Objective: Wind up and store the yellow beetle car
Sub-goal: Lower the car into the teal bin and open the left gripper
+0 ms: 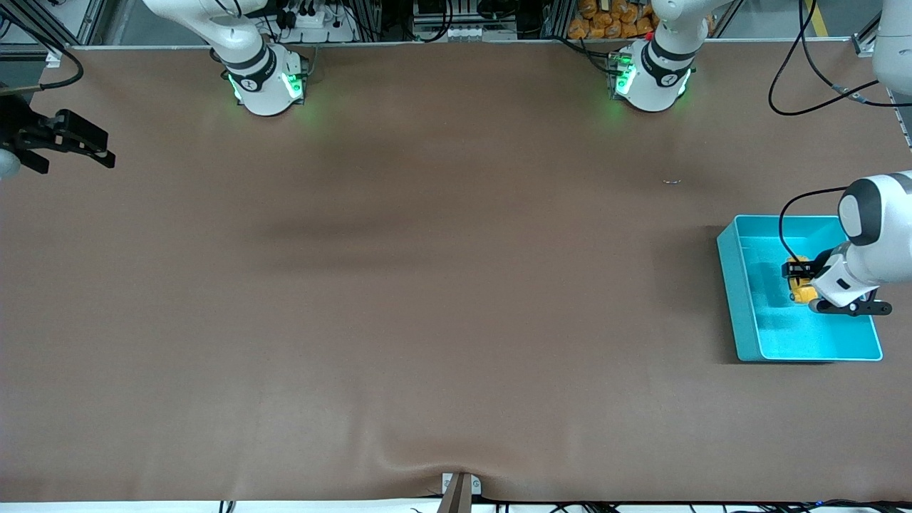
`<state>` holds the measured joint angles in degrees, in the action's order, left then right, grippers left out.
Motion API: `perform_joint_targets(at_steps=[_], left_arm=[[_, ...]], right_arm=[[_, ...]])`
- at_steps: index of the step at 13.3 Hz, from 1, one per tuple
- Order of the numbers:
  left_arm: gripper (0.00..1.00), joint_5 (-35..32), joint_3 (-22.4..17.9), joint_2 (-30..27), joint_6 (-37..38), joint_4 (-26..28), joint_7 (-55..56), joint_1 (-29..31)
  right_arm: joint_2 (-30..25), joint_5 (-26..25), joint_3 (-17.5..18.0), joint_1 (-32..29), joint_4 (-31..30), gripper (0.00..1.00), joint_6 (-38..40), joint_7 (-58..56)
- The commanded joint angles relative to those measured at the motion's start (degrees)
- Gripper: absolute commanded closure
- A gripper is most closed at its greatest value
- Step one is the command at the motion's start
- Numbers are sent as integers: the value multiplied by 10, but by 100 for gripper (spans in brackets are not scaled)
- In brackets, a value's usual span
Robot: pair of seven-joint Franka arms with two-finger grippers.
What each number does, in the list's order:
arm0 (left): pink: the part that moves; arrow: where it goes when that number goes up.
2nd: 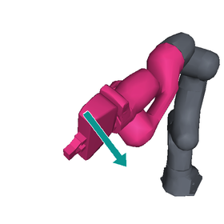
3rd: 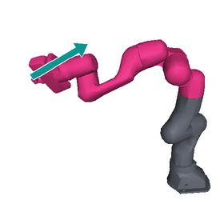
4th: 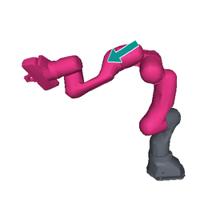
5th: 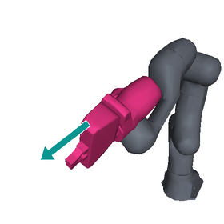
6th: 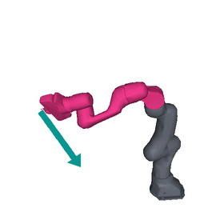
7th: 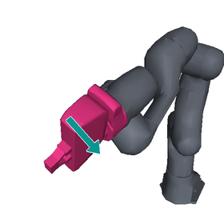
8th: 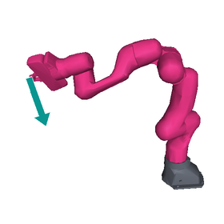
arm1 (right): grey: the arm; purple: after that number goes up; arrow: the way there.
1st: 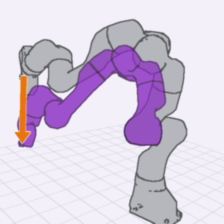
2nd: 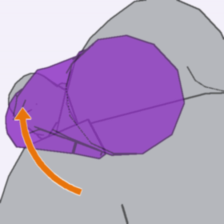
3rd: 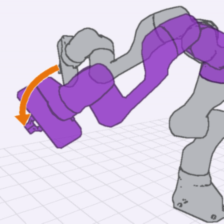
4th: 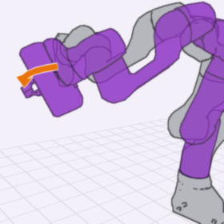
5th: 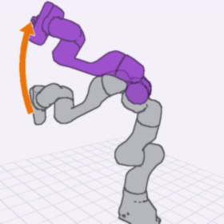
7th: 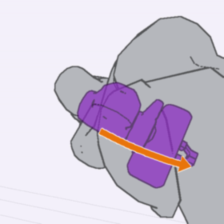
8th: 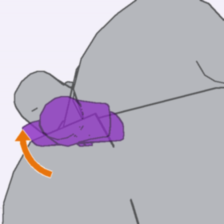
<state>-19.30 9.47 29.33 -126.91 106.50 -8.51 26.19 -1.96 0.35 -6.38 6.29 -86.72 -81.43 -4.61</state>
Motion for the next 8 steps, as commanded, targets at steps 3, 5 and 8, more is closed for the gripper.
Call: perform_joint_targets(at_steps=[3,5,8], left_arm=[[100,-9,4,22,-32,-11,6,-3],[100,-8,4,34,-46,-11,10,-4],[100,-9,5,35,-51,-11,12,-5]], right_arm=[[-17,-8,11,-11,-14,0,-6,10],[-16,-8,11,-12,-15,0,-6,10],[-16,-8,12,-11,-15,0,-6,10]])
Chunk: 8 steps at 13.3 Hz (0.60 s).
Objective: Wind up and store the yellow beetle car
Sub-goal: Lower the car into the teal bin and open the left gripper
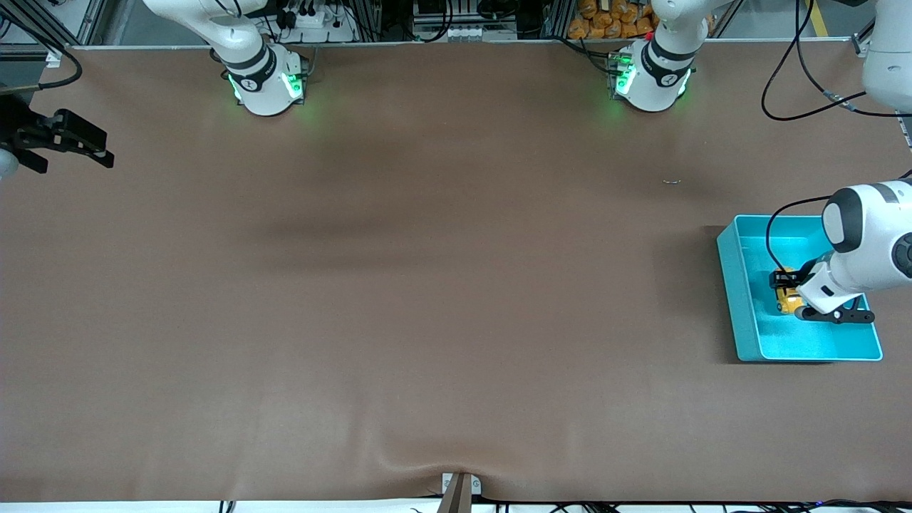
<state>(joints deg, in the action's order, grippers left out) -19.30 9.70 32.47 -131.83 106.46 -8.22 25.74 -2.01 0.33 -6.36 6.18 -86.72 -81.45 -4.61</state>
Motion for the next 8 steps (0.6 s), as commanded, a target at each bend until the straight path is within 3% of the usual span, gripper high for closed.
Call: perform_joint_targets(at_steps=[1,2,3,8], left_arm=[[75,-9,2,4,-2,-11,10,-1],[27,-9,2,4,-2,-11,9,-1],[0,-9,2,3,-2,-11,10,-1],[0,-6,10,-9,-2,-7,11,2]], right_arm=[[-16,-8,12,-10,-15,0,-6,10],[-16,-8,12,-10,-15,0,-6,10],[-16,-8,12,-10,-15,0,-6,10],[-16,-8,12,-11,-16,0,-6,10]])
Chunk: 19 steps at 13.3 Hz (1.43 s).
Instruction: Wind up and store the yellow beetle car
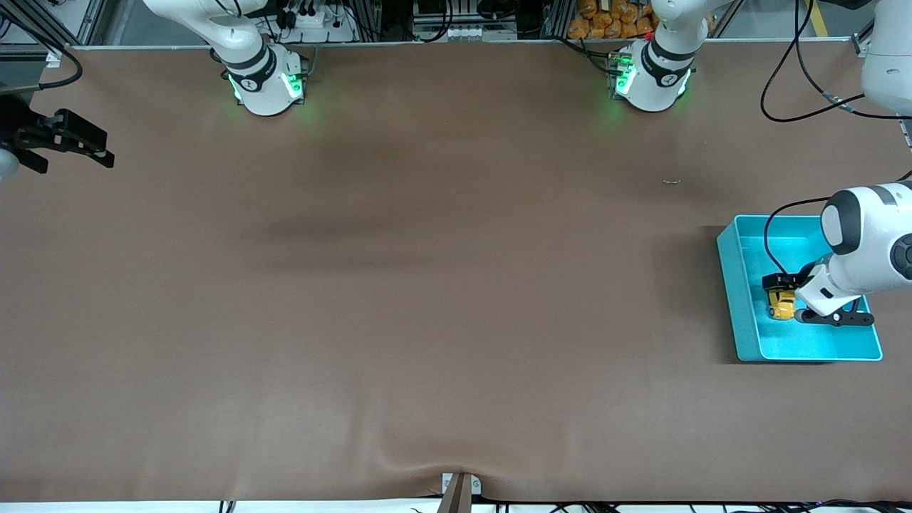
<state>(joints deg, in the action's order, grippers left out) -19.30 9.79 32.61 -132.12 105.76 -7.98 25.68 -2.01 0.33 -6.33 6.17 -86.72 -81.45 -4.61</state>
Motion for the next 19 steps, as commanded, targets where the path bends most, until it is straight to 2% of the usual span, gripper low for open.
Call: perform_joint_targets(at_steps=[1,10,19], left_arm=[[0,-4,18,-21,2,1,10,5],[0,30,44,-116,70,0,8,5],[0,93,94,-240,193,-5,16,5]], right_arm=[[-16,-8,11,-11,-15,0,-6,10],[-14,-7,11,-12,-18,0,-6,10],[-16,-6,11,-11,-19,0,-14,10]])
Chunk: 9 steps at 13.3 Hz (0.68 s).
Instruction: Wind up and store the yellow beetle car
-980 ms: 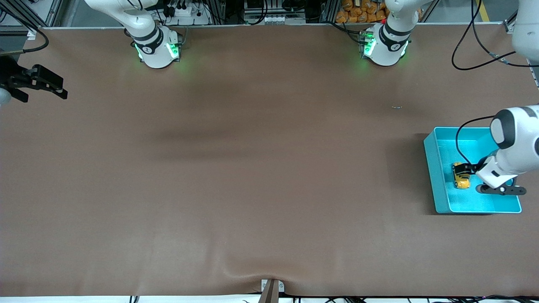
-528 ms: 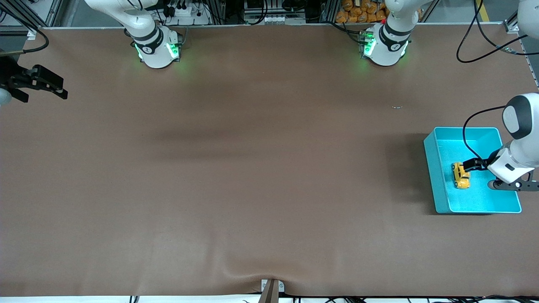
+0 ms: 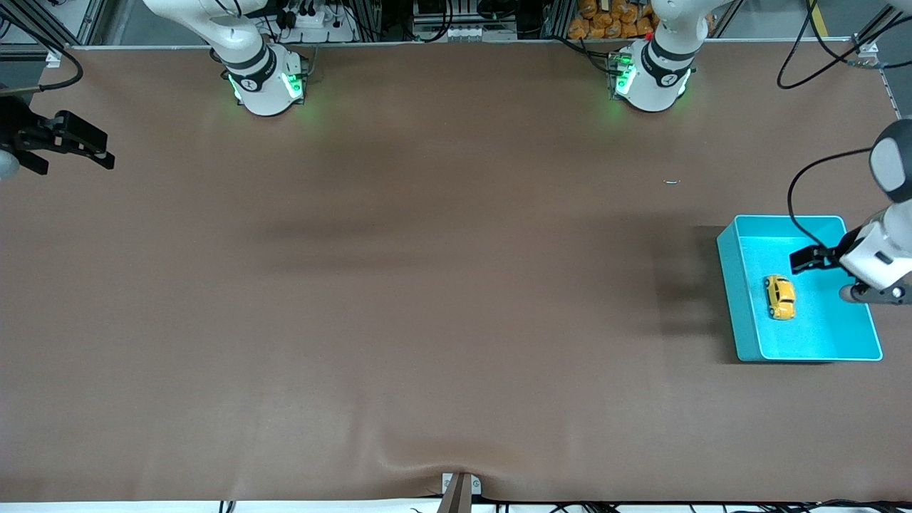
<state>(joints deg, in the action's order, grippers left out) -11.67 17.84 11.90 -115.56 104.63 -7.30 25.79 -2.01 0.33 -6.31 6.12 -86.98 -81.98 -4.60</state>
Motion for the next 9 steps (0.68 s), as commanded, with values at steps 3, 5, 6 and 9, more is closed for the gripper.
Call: perform_joint_targets(at_steps=[3,5,6,9], left_arm=[[0,20,45,-57,73,-2,53,3],[0,25,56,-76,102,-4,73,-8],[0,37,40,-87,122,-5,76,-45],[0,76,-43,-108,189,-49,86,-143]], right_arm=[[-16,-6,11,-10,-16,0,-10,7],[-16,-5,10,-10,-16,0,-13,3],[-16,-5,10,-10,-16,0,-14,2],[-16,-2,10,-10,-16,0,-16,-1]])
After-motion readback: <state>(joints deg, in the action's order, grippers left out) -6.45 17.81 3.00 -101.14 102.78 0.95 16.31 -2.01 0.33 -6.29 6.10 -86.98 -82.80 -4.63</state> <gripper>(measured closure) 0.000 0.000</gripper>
